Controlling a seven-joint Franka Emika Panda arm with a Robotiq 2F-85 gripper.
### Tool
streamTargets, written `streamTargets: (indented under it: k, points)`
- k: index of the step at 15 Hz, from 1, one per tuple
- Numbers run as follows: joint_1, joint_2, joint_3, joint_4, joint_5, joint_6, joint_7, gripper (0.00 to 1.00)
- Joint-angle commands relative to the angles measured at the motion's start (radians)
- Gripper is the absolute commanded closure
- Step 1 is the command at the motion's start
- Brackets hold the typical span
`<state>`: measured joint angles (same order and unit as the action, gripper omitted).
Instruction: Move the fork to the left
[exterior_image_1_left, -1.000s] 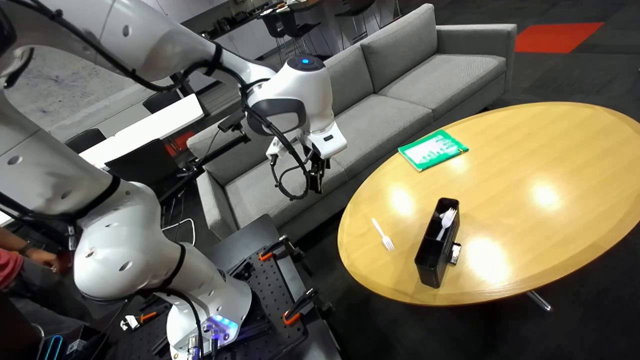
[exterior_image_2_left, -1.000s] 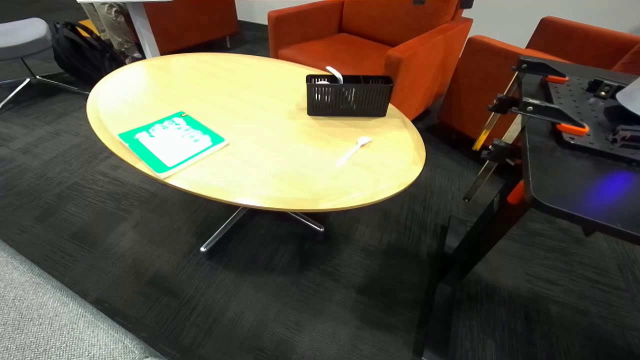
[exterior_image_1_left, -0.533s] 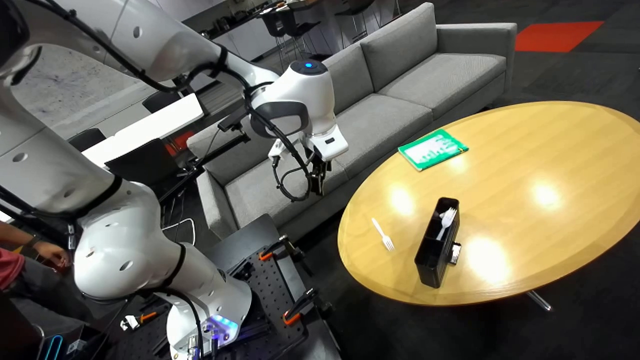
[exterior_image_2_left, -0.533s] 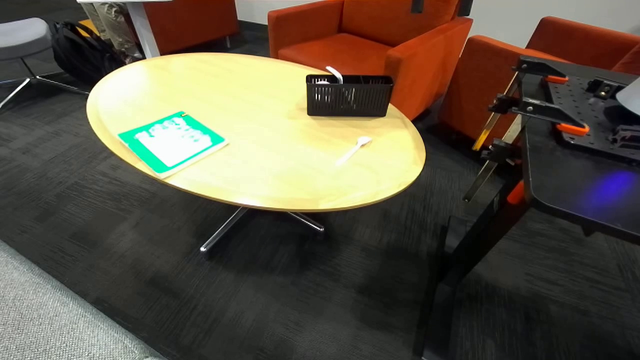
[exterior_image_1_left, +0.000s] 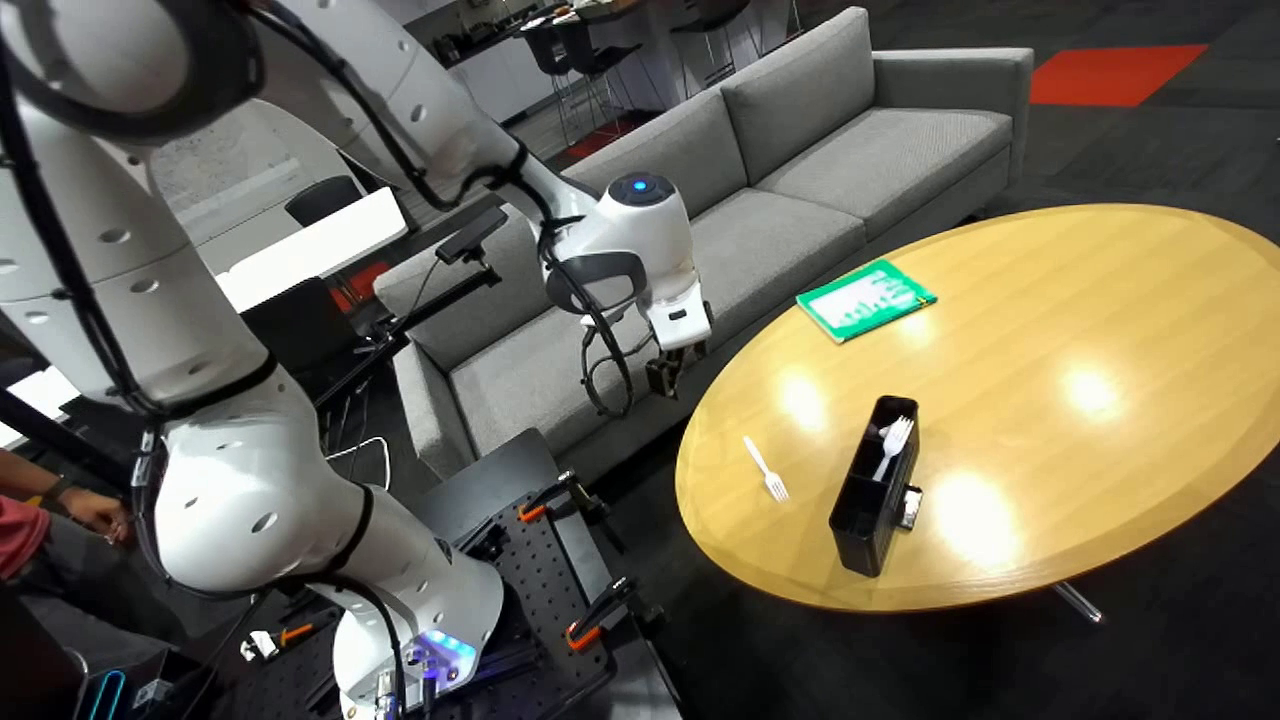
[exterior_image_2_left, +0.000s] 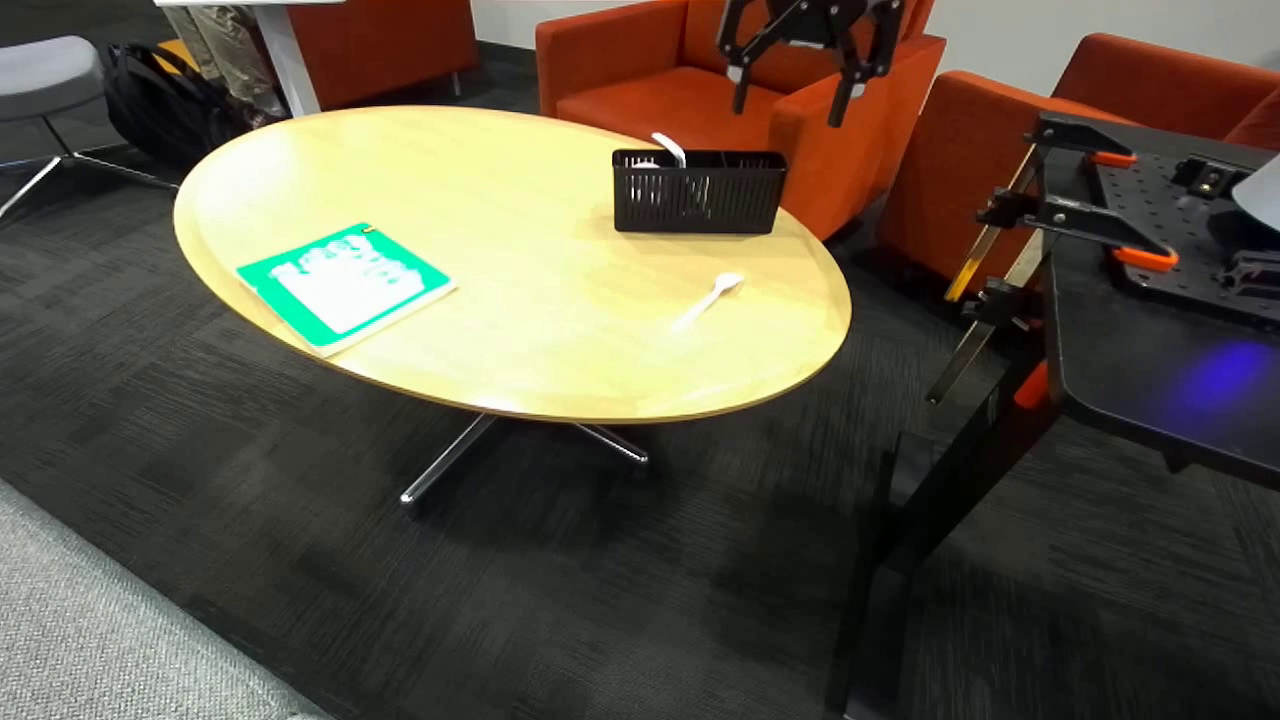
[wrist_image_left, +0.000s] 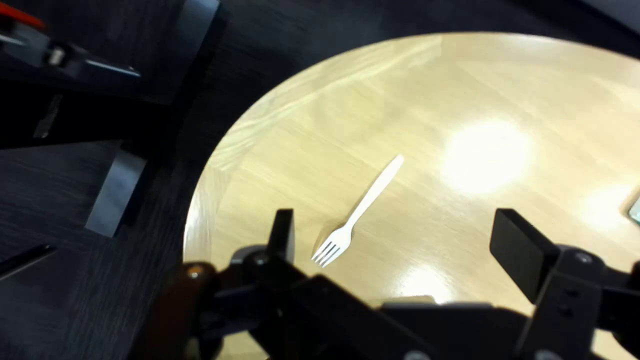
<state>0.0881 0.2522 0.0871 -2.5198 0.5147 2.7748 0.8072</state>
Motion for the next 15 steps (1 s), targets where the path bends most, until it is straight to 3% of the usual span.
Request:
streamTargets:
  k: [1,5,8,15]
  points:
    - [0.041,0.192,-0.011,0.078,0.047,0.203,0.137,0.0]
    - [0.146,0.367,-0.116,0.132,0.033,0.358,0.337,0.0]
    - [0.245,0.473,-0.211,0.189,0.026,0.34,0.471,0.0]
    - [0.37,0.651,-0.297,0.326,-0.008,0.304,0.682,0.0]
